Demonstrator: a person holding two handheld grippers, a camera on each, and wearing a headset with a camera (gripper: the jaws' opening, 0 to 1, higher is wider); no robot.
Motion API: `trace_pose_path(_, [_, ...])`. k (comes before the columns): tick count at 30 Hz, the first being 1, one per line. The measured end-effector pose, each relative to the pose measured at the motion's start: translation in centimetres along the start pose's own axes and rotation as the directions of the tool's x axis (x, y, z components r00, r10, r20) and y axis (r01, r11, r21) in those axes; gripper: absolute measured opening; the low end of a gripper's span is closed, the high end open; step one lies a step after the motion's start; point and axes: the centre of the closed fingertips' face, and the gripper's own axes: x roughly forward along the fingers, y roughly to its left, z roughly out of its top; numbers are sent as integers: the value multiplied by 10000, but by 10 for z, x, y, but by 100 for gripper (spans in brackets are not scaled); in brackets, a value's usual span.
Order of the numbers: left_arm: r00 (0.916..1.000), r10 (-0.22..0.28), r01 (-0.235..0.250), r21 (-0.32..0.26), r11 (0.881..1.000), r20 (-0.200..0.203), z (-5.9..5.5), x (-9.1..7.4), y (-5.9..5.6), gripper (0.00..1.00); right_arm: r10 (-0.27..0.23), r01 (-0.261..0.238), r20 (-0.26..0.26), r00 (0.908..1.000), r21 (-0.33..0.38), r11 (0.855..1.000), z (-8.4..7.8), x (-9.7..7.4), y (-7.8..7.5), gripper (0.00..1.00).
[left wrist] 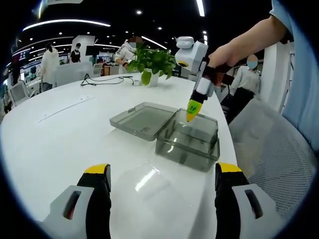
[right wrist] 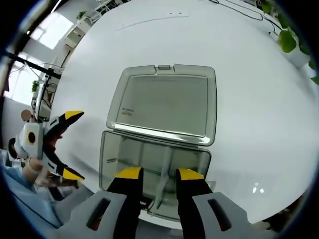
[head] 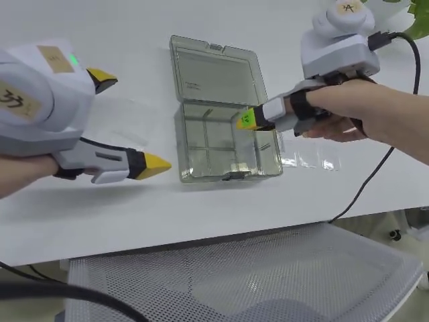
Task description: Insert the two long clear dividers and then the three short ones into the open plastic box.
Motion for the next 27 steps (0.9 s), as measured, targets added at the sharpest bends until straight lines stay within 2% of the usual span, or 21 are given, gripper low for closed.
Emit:
trace_pose_path(7, [10000, 62, -62, 14, 10000, -26, 1, -3, 0, 88, 85, -59, 399, 9992, -649, 9979, 1, -1, 8, 50])
trace_pose_path(10, [9999, 94, -94, -9, 10000, -58, 1, -3, -1, 88, 189, -113, 821, 9964, -924, 9957, 7, -3, 8, 65])
trace_pose_path(12, [9999, 128, -128, -47, 9999, -54, 2, -4, -2, 88, 278, -176, 931, 9953, -1083, 9940, 6, -5, 12, 69])
trace_pose_path(13, [9999, 142, -142, -74, 9999, -78, 2, -4, -2, 88, 335, -211, 1073, 9937, -1142, 9932, 7, -6, 13, 70])
trace_pose_path(16, [9998, 193, -194, -161, 9997, -84, 2, -5, -3, 88, 426, -208, 1578, 9866, -1374, 9903, 12, -8, 14, 80])
trace_pose_path(17, [9998, 200, -201, -185, 9996, -72, 3, -5, -4, 88, 381, -178, 1531, 9875, -1322, 9911, 10, -9, 13, 83])
trace_pose_path(19, [9996, 255, -257, -193, 9995, -96, 3, -6, -5, 88, 478, -206, 2027, 9781, -1341, 9908, 13, -13, 15, 85])
trace_pose_path(21, [9996, 291, -292, -232, 9993, -71, 5, -7, -7, 88, 540, -250, 2234, 9732, -1308, 9911, 12, -16, 16, 91])
trace_pose_path(24, [9994, 346, -348, -241, 9991, -90, 6, -8, -9, 88, 623, -276, 2544, 9651, -1376, 9901, 11, -20, 17, 94])
trace_pose_path(25, [9992, 377, -379, -268, 9989, -98, 7, -8, -10, 88, 711, -284, 2982, 9518, -1450, 9890, 15, -22, 17, 96])
trace_pose_path(27, [9990, 443, -446, -320, 9985, -93, 7, -9, -11, 88, 742, -325, 3014, 9506, -1411, 9895, 11, -25, 17, 100])
